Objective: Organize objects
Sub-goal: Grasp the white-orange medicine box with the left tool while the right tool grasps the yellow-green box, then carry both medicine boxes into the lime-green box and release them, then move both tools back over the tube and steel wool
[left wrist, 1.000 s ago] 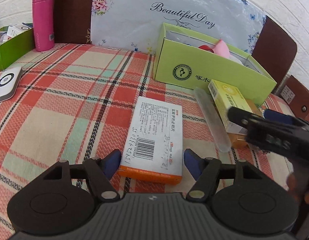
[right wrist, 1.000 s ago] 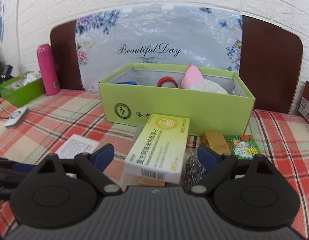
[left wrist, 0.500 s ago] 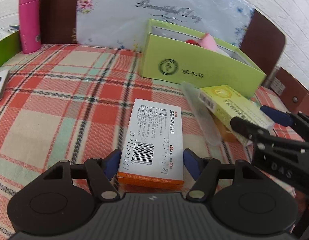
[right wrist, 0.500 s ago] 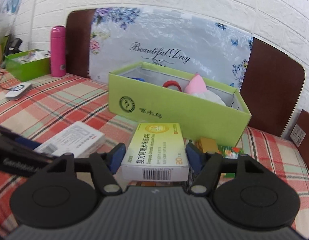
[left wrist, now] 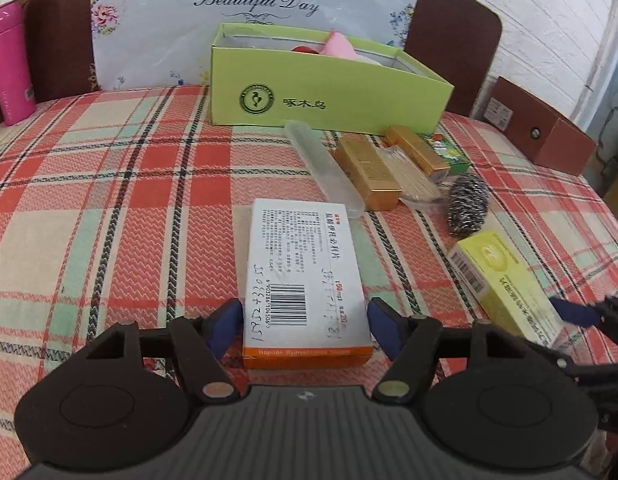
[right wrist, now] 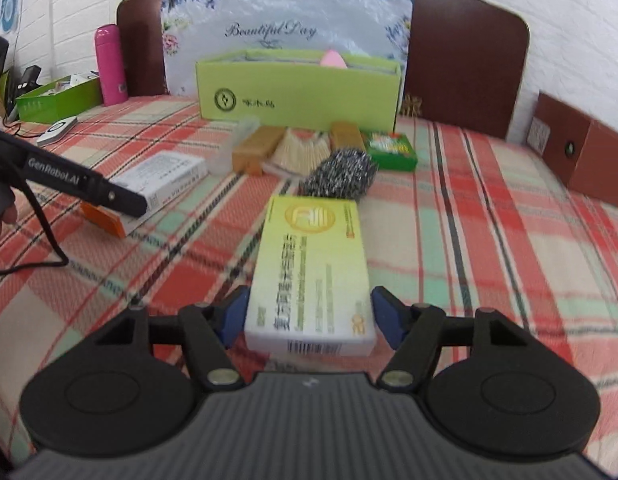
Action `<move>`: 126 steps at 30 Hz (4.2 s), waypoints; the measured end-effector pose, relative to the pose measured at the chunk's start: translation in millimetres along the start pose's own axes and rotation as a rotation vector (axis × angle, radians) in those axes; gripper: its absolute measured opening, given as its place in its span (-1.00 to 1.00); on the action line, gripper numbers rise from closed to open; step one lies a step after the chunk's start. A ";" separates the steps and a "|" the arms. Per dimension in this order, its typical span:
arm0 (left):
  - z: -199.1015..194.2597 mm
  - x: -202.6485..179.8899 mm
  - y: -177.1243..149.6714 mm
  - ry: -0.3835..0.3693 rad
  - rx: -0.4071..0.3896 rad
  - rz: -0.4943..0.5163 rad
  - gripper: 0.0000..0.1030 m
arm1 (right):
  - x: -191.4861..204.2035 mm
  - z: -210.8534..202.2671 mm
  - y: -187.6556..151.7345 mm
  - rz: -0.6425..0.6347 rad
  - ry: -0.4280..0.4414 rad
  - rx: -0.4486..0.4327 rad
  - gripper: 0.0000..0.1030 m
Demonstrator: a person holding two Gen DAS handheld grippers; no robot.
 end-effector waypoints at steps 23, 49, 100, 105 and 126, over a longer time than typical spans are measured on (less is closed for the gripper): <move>30.4 -15.7 15.7 0.125 0.014 0.055 0.65 | -11.8 30.8 12.6 0.043 -0.009 0.034 0.59; -29.7 -35.4 116.7 -0.069 -0.241 0.044 0.33 | -16.6 13.0 134.8 0.020 0.078 -0.215 0.27; 32.1 -42.6 205.4 0.035 -0.208 -0.064 0.82 | -70.9 69.8 215.9 -0.032 -0.105 -0.363 1.00; -5.5 -48.3 160.2 0.002 -0.240 -0.045 0.92 | -63.9 41.0 175.7 0.061 -0.073 -0.345 1.00; -3.9 -19.3 50.5 0.087 -0.069 -0.160 0.92 | -50.1 36.4 45.2 0.253 -0.039 -0.103 1.00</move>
Point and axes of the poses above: each gripper's, at about its wrist camera, not at the fingertips, and z roughly the way its jaws point, x to its left, y to its top, the point moved 7 cm from there along z, roughly the way its jaws point, and after that the axes turned 7 degrees about y, right-handed, at the moved point
